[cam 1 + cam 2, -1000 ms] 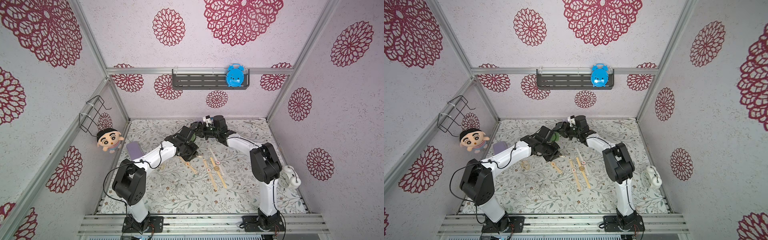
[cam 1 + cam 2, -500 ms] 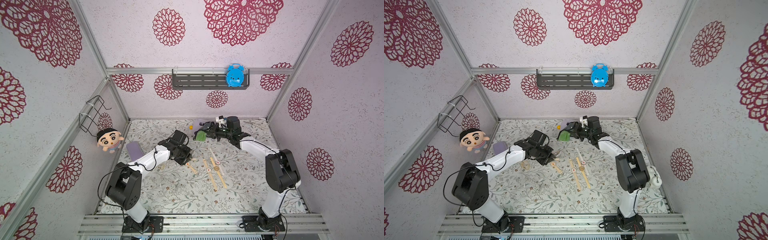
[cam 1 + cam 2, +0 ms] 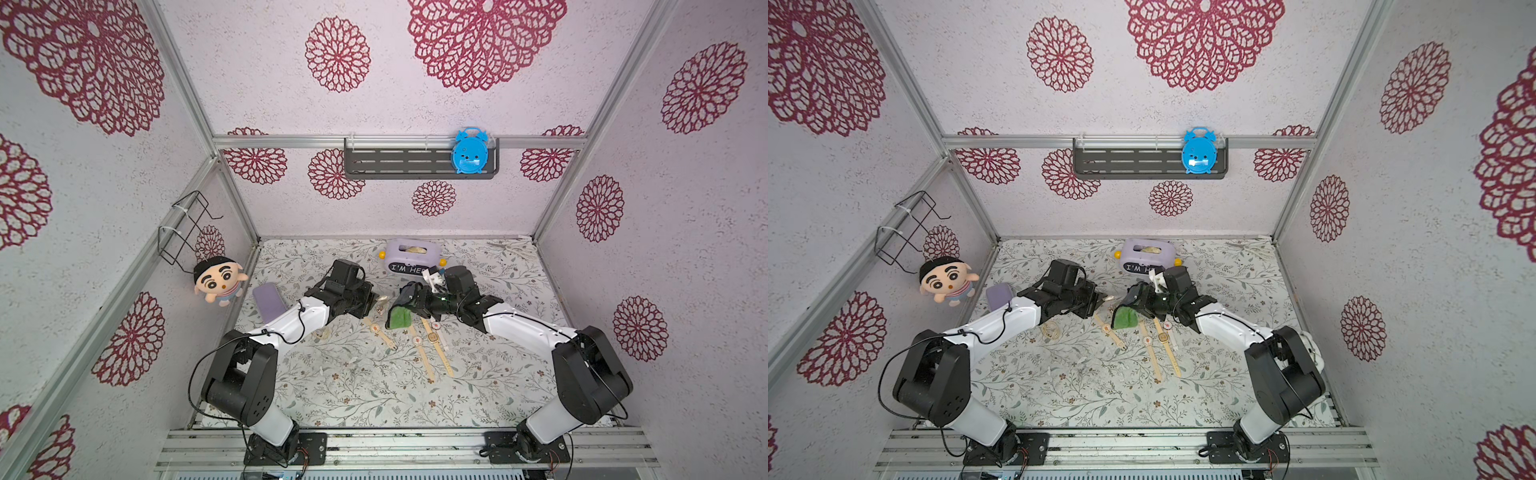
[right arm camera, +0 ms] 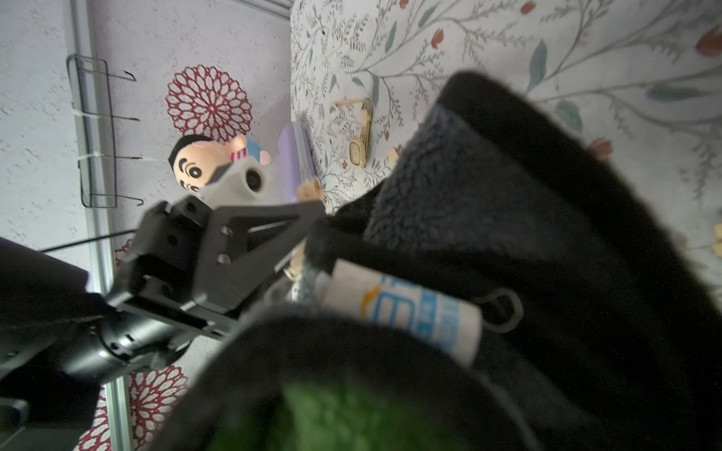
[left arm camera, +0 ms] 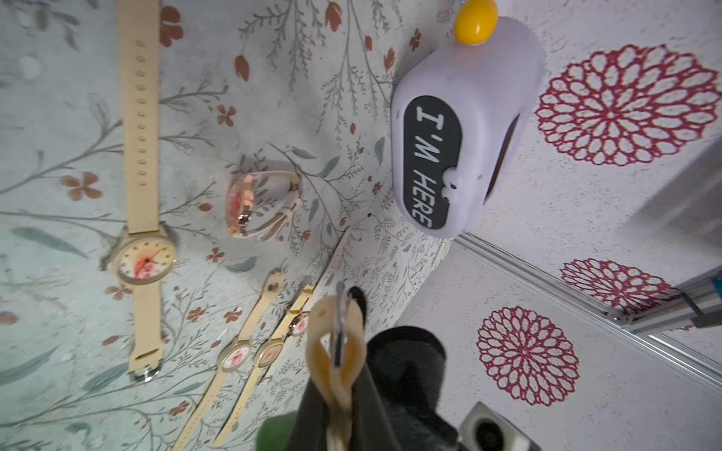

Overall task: Wipe the watch dial
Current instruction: Wipe the dirt from the watch dial.

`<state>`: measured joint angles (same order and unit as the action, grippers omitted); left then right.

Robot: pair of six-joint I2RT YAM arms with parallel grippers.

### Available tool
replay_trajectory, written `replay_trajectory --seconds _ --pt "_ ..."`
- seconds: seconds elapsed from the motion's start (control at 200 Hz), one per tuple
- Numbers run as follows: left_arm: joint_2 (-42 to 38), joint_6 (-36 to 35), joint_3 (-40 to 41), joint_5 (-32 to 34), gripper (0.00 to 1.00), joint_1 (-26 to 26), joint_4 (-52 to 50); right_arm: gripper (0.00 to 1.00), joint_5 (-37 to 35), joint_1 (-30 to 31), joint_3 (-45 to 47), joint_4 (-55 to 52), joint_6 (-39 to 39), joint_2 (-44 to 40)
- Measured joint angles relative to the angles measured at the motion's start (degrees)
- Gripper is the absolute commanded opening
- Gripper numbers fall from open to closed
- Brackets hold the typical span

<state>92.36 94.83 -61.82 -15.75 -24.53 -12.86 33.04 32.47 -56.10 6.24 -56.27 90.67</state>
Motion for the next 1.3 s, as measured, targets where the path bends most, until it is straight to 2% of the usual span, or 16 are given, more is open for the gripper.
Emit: replay_trajectory --seconds 0.17,0.405,0.726,0.966,1.301 --pt "0.79 0.17 -0.39 -0.02 0.0 -0.31 2.62 0.0 -0.57 0.42 0.79 2.62 -1.73 0.83" --pt "0.9 0.39 -0.37 0.0 0.0 -2.21 4.46 0.0 -0.9 0.42 -3.78 7.19 -3.8 6.32" --pt "0.92 0.42 -0.33 1.31 0.0 -2.49 6.34 0.0 -0.02 0.2 -10.49 5.77 -6.34 12.35" --pt "0.26 -2.34 -2.19 0.63 0.0 -2.47 2.19 0.0 1.79 -1.01 -12.76 3.34 -8.48 12.7" --pt "-3.3 -3.06 2.89 -0.04 0.0 -2.54 3.76 0.0 4.28 -2.78 -12.11 9.51 -19.61 12.74"
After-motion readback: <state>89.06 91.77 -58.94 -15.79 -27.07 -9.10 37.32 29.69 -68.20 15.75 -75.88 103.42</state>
